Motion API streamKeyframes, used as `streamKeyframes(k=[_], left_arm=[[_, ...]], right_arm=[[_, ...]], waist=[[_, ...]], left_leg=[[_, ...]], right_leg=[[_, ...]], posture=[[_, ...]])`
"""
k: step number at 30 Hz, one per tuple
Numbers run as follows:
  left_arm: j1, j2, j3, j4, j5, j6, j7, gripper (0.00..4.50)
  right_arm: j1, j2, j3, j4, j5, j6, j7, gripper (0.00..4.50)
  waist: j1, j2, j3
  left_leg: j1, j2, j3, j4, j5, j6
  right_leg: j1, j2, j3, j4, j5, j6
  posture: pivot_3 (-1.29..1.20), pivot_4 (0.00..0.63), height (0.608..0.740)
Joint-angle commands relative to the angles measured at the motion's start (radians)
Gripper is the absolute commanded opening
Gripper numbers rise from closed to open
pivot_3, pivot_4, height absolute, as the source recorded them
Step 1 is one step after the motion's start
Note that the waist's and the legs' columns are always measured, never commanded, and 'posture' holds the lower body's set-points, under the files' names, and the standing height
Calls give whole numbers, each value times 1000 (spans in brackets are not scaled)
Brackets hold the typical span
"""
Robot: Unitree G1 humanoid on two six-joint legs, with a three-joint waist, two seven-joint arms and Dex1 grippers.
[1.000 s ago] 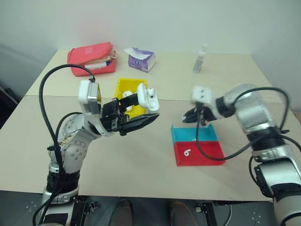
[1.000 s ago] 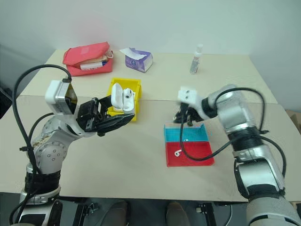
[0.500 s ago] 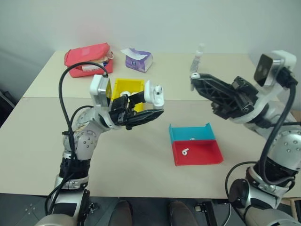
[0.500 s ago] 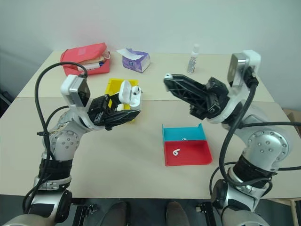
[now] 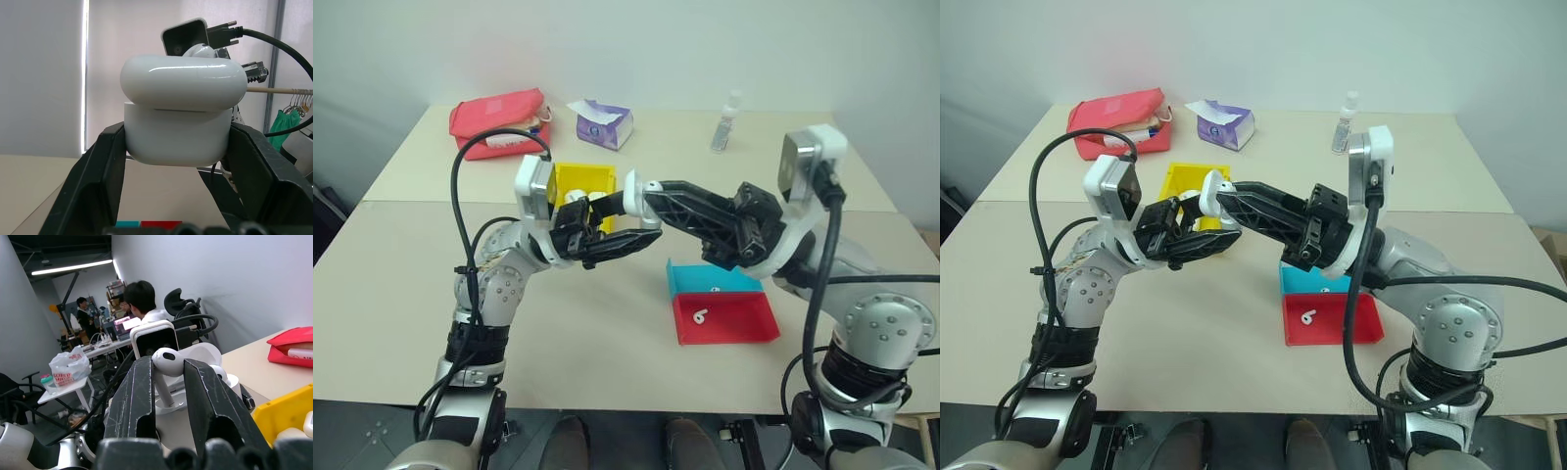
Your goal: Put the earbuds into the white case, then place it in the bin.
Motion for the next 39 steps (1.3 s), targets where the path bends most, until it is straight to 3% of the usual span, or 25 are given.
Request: streamKeyframes(k=[1,9,10,11,20,33,36,39], left_arm=[[-18,5,20,-47,-15,-4,3,2792],[-23,10,23,-55,-14,-4,18,2792],[-23,9,23,-56,-13,-4,20,2792],[-23,9,23,-57,-12,-4,21,2792],[-29,12,25,-57,-14,-5,27,2792],[-17,25,19,-32,23,-18,17,2792],[-5,27,2,-15,65,-31,17,2792],[9,29,-16,-4,109,-51,10,2792]], right_arm=[[16,-32,31,-15,-4,-42,1,659],[43,-100,104,-13,-38,-108,49,659],[44,-106,110,-13,-43,-115,54,1363],[46,-111,116,-12,-46,-122,59,1509],[53,-154,131,-5,-51,-159,80,4481],[74,-237,93,4,-19,-196,158,4481],[27,-276,85,59,-42,-198,196,3896],[-34,-310,99,120,-88,-198,216,2912]], waist=[[0,0,0],[1,0,0],[1,0,0],[1,0,0],[2,0,0],[3,0,0],[2,0,0],[2,0,0]], left_leg=[[0,0,0,0,0,0],[0,0,0,0,0,0],[0,0,0,0,0,0],[0,0,0,0,0,0],[0,0,0,0,0,0],[0,0,0,0,0,0],[0,0,0,0,0,0],[0,0,0,0,0,0]], right_leg=[[0,0,0,0,0,0],[0,0,0,0,0,0],[0,0,0,0,0,0],[0,0,0,-1,0,0],[0,0,0,-1,0,0],[0,0,0,-1,0,0],[0,0,0,-1,0,0],[0,0,0,-1,0,0]], posture=[[0,150,740],[0,150,740],[0,150,740],[0,150,740],[0,150,740],[0,150,740],[0,150,740],[0,150,740]])
